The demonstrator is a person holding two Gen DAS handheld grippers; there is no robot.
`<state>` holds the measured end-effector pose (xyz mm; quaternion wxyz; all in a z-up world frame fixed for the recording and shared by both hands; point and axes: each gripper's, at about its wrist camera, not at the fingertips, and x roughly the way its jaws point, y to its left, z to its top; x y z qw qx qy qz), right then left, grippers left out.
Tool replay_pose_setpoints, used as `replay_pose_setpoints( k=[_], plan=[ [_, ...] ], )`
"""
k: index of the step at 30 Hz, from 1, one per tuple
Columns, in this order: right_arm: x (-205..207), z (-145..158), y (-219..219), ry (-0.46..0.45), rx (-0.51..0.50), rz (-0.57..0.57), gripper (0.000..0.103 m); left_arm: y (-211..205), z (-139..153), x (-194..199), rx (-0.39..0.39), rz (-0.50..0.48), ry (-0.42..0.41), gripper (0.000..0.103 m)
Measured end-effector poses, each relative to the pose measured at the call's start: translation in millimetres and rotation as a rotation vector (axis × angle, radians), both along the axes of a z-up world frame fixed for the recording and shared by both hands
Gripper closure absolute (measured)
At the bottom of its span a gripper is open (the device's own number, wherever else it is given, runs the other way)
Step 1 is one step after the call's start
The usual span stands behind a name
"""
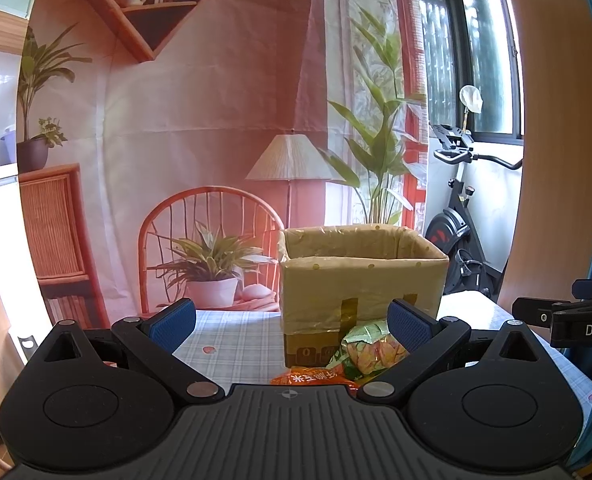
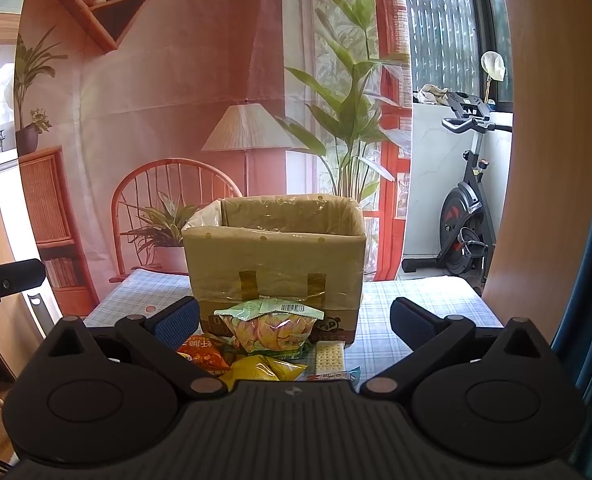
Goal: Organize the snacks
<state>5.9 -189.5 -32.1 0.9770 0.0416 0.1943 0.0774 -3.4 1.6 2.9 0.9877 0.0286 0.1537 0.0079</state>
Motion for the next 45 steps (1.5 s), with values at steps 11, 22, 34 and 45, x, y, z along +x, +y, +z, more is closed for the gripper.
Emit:
replay_pose_setpoints(
  k=[11,22,34,45],
  plan=[
    [-0.1,-0.2,-0.1,0.000,0.001,0.000,0.000,-0.6,-1.5,-0.6,-0.005,0.000,0.005,0.000],
    [-0.6,-0.7,0.4,0.001,0.004,-0.002,0.000,-0.4,-3.3,0.6,-0.007,-0.003,0.009,0.000],
    [0.4,-2.1,0.1,0.005,0.006,-0.003,0.000,-2.1,-5.5,0.5,-0.008,-0.008,0.012,0.000],
    [2.7,-7.6,-4.4,0.000,0.044,0.010,0.000,-2.6,-8.7,4.5,-0.022,-0.005,0.037,0.000]
  ],
)
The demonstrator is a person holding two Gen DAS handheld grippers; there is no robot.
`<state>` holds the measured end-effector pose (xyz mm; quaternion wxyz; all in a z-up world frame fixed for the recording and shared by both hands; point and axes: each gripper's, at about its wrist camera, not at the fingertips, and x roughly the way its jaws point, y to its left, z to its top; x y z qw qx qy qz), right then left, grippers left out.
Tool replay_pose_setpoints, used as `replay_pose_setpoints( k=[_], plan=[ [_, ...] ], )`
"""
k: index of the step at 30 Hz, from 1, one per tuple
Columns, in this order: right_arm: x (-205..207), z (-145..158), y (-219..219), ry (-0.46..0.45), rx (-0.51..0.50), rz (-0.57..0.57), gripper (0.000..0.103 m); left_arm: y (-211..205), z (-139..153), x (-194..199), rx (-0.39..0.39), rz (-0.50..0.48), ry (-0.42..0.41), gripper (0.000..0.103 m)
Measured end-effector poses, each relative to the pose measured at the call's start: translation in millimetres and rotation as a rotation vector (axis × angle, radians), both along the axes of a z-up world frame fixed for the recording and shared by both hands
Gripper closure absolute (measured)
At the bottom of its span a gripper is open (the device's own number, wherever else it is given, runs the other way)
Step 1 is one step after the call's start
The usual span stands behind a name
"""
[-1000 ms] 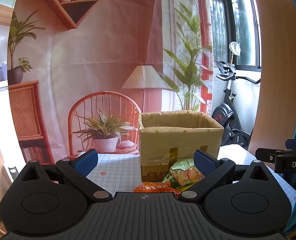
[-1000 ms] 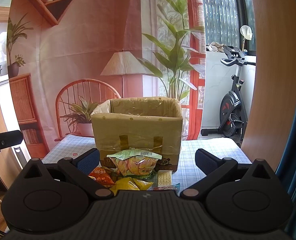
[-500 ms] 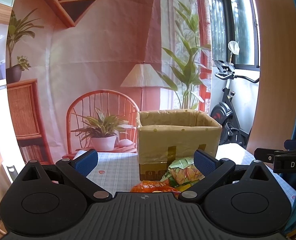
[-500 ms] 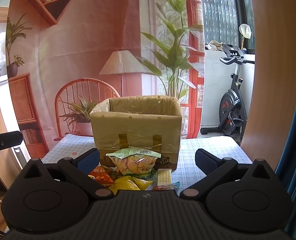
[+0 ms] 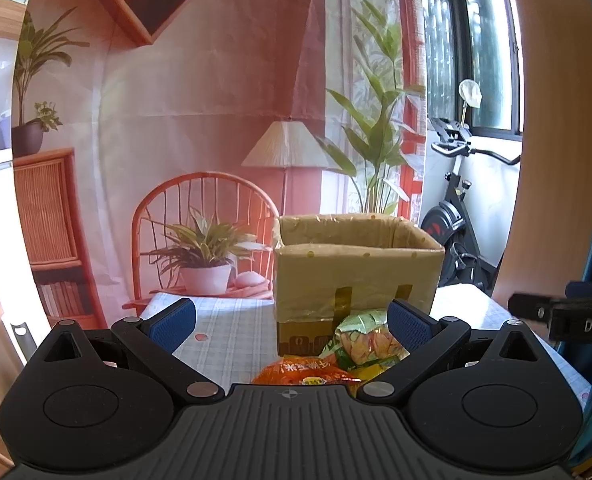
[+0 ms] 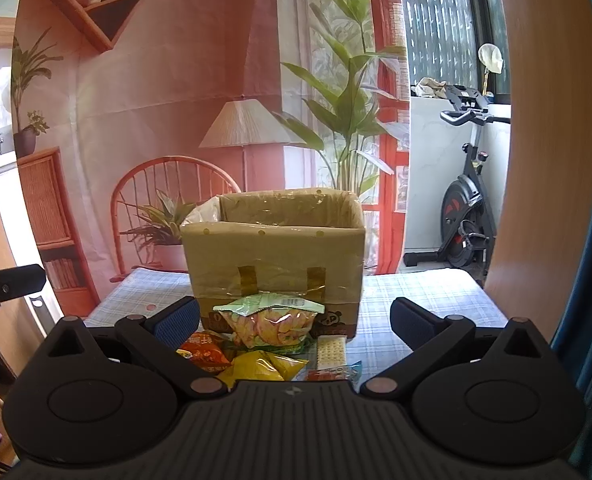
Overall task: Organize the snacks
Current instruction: 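Reach both grippers to the snack pile and close on two bags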
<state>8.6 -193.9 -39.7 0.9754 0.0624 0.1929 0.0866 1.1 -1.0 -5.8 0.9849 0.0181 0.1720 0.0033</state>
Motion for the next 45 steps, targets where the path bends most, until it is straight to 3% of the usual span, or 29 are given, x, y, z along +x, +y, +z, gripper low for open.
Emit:
replay_pose_setpoints(
  k=[5,10,17,23,28,36,45],
  plan=[
    [7,-10,-7,-0.089,0.029,-0.012,0.000,-3,-11,10,0.041,0.015,0.019,0.000],
    [22,-32,-9,-0.117,0.044,0.024,0.000,2,-33,32,0.042,0.020,0.074,0.000],
    [47,-73,3,-0.020,-0.001,0.068,0.000,13,-72,57,0.042,0.024,0.139,0.000],
    [63,-119,13,0.104,-0.007,0.068,0.000,23,-110,74,-0.061,-0.044,0.174,0.001],
    [70,-144,23,0.153,-0.035,0.097,0.000,12,-135,86,0.010,-0.077,0.228,0.001],
    [80,-174,25,0.237,-0.003,0.114,0.001,2,-169,91,0.033,-0.132,0.334,0.001],
    [82,-192,24,0.286,0.029,0.131,0.004,-7,-182,93,0.041,-0.186,0.396,0.006]
  ],
)
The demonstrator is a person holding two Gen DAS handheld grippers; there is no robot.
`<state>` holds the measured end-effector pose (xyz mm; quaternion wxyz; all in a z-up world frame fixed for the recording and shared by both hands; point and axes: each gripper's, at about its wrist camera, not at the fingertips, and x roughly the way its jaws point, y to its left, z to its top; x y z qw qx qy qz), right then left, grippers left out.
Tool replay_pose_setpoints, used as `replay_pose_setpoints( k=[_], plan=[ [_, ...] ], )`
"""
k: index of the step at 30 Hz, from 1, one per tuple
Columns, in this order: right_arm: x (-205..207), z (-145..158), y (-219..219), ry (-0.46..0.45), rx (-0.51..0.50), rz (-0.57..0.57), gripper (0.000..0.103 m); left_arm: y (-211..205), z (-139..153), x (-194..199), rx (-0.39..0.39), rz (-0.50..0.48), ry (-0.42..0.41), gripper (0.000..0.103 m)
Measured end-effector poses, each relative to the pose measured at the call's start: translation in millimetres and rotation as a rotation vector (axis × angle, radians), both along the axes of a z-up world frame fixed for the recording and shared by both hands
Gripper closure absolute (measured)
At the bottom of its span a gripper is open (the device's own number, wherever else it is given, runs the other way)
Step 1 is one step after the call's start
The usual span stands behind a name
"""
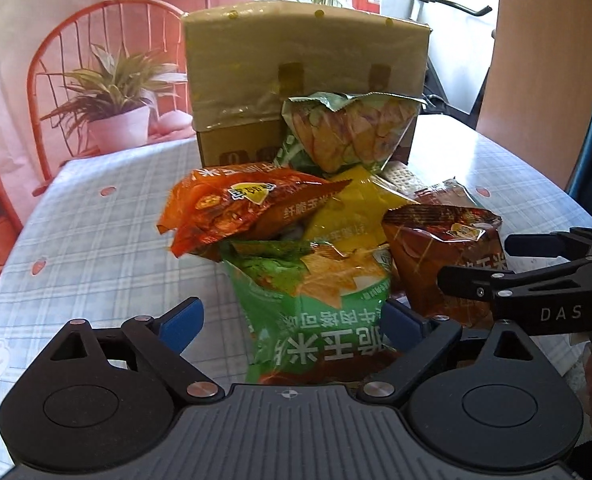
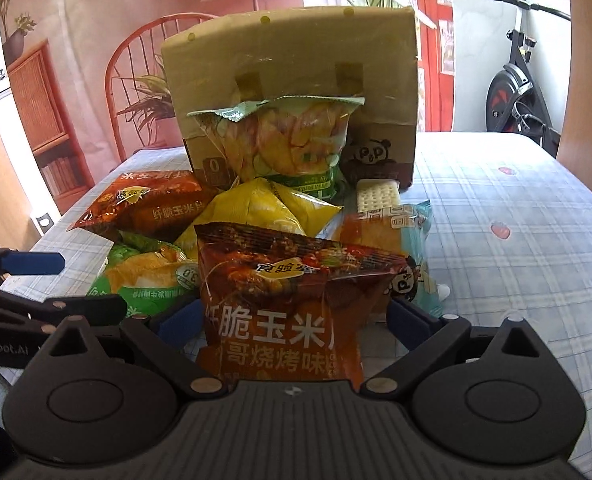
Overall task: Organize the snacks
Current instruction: 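Reach both grippers to the snack pile and close on two bags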
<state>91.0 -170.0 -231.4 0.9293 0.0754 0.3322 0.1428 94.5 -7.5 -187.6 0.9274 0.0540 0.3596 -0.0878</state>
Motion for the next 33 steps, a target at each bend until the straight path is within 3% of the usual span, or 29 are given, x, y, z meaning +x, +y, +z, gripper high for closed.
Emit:
replay_pose_setpoints(
  k=[24,33],
  plan=[
    [4,-10,1,0.072,0.028,0.023,0.008,2,-14,9,-0.091,-0.020,0.084,0.015],
    [7,-18,-3,0.113,0.070,0.023,0.017,11,-20,13,-0.159,-0.019,0.114,0.019]
  ],
)
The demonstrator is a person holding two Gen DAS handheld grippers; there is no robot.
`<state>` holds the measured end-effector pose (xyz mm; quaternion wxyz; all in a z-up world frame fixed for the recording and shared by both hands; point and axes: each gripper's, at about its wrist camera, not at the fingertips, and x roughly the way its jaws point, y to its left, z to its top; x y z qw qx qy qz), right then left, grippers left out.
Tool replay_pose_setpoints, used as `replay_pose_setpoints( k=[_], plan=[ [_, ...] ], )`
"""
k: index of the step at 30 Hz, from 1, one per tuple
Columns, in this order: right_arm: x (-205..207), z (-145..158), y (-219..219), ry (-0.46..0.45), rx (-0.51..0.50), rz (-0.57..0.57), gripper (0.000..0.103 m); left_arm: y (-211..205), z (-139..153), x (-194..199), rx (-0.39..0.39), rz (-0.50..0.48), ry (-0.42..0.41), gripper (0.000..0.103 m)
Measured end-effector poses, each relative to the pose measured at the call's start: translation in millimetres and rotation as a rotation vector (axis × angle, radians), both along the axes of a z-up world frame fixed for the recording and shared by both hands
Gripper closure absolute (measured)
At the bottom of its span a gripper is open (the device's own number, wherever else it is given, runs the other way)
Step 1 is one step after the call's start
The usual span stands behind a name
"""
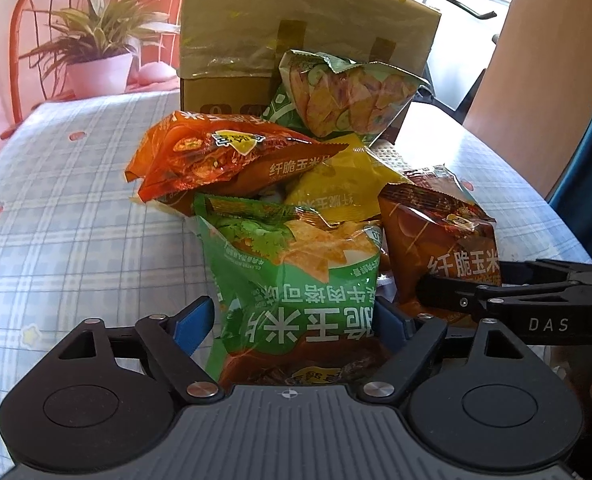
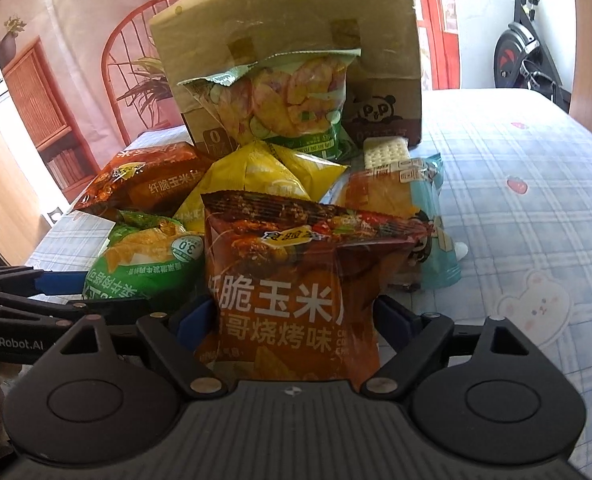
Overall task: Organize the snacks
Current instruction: 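Reach both grippers to the snack pile and close on two bags, then lift the green bag with the left gripper while the right lifts the orange-red bag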
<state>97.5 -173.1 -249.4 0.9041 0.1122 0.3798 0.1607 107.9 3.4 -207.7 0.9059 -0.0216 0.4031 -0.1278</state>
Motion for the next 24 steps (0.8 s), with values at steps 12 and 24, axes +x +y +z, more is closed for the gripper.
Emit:
replay_pose_setpoints(
  k=[12,24],
  plan=[
    [-4,1,-6,-0.006,0.047,-0.004,0.027,-2,6,-8,0.000,-0.020,-0.045,0.040],
    [-23,19,-10,-0.070,0.067,-0.017,0.031,3,23,-28,-0.057,-0.024,-0.111,0.043]
  ],
)
